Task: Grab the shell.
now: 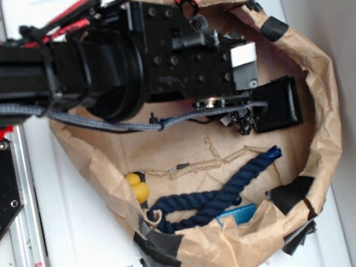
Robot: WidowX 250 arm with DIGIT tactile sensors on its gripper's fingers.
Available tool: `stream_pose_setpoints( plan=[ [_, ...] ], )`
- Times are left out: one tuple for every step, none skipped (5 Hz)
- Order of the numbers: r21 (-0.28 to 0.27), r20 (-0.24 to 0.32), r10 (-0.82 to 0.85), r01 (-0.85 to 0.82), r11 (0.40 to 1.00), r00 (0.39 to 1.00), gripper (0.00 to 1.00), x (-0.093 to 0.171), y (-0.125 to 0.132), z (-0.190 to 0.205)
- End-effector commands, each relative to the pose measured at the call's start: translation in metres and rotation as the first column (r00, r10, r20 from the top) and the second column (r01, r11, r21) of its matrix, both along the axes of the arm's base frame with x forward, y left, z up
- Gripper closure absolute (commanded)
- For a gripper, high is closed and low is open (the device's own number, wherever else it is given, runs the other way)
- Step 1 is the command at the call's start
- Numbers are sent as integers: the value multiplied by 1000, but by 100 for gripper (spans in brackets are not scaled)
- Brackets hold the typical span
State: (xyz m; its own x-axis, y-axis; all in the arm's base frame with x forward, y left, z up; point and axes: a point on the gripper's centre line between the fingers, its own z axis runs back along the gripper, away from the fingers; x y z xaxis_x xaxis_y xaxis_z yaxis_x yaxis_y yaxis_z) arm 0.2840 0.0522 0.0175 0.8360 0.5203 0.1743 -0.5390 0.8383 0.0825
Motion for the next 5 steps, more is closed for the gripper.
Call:
stream_pose_setpoints(
  plan=[
    [-123, -36, -101, 95, 988, 994, 100, -4, 2, 73],
    [-55, 15, -279, 279, 959, 960, 100, -8, -20, 124],
    [-13, 43, -374, 375, 927, 926, 100, -9, -33, 174],
    [-27, 43, -386, 387, 922, 922, 100, -9, -30, 174],
    [-24, 24, -374, 375, 927, 927, 100, -6, -31, 164]
  ],
)
